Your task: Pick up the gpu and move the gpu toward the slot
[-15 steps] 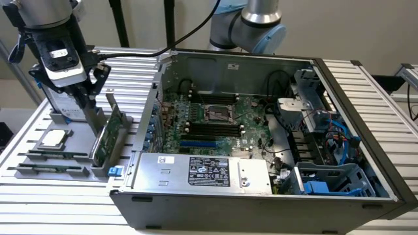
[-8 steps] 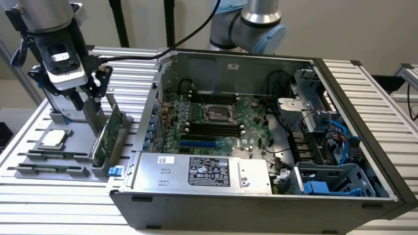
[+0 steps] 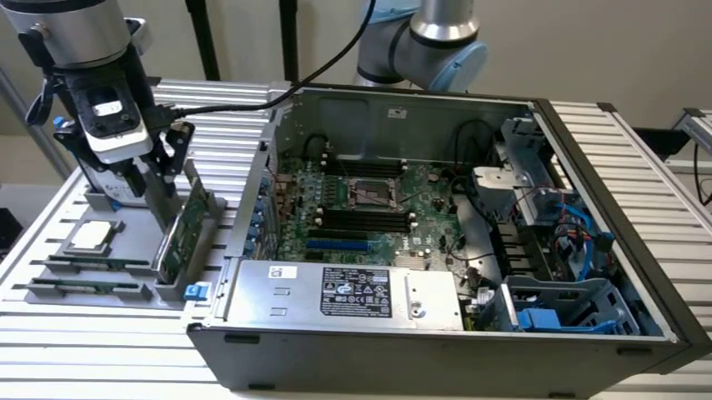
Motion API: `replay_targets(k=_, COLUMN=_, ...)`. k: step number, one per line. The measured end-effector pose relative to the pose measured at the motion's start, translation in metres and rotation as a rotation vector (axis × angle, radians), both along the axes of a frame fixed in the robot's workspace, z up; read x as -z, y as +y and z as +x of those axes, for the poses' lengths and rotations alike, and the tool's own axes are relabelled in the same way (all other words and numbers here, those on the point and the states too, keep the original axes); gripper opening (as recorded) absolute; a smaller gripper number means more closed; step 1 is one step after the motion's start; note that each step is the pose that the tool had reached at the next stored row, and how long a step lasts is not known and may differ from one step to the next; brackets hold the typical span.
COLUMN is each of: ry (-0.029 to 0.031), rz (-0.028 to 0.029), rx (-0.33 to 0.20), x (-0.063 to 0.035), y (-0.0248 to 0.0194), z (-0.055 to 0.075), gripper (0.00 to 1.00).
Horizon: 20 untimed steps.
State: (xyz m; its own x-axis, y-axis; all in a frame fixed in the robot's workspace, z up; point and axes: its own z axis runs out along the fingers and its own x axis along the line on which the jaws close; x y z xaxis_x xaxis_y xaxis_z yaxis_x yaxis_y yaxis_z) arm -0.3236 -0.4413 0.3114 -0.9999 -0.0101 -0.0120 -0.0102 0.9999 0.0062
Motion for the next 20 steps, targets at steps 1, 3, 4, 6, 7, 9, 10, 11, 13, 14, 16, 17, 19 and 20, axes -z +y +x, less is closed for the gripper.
replay_targets(k=1, ry=-0.0017, rz=-0.0012, rx=0.002, x=0.0014, y=0.0000, z=0.000, gripper=0.42)
replay_targets(k=3, ry=-0.0055, rz=-0.0031, rx=0.007, x=0.0042, y=0.0000, z=0.000, gripper=0.42)
replay_targets(k=4, ry=-0.0077, rz=-0.0040, rx=0.010, x=0.0054, y=0.0000, z=0.000, gripper=0.42)
replay_targets(k=6, ry=-0.0122, rz=-0.0059, rx=0.015, x=0.0080, y=0.0000, z=0.000, gripper=0.42)
replay_targets(k=7, ry=-0.0146, rz=-0.0067, rx=0.017, x=0.0093, y=0.0000, z=0.000, gripper=0.42)
replay_targets(k=9, ry=-0.0192, rz=-0.0083, rx=0.021, x=0.0119, y=0.0000, z=0.000, gripper=0.42)
replay_targets(k=10, ry=-0.0214, rz=-0.0089, rx=0.021, x=0.0135, y=0.0000, z=0.000, gripper=0.42)
replay_targets(k=11, ry=-0.0232, rz=-0.0097, rx=0.022, x=0.0150, y=0.0000, z=-0.001, gripper=0.42)
replay_targets(k=13, ry=-0.0253, rz=-0.0116, rx=0.023, x=0.0186, y=0.0000, z=-0.001, gripper=0.42)
replay_targets(k=14, ry=-0.0260, rz=-0.0127, rx=0.023, x=0.0204, y=0.0000, z=-0.002, gripper=0.42)
replay_targets(k=16, ry=-0.0289, rz=-0.0134, rx=0.024, x=0.0239, y=-0.0001, z=-0.002, gripper=0.42)
replay_targets(k=17, ry=-0.0308, rz=-0.0137, rx=0.025, x=0.0258, y=0.0000, z=-0.002, gripper=0.42)
replay_targets(k=19, ry=-0.0346, rz=-0.0144, rx=0.026, x=0.0292, y=0.0000, z=-0.003, gripper=0.42)
replay_targets(k=20, ry=-0.0365, rz=-0.0146, rx=0.026, x=0.0309, y=0.0000, z=-0.003, gripper=0.42)
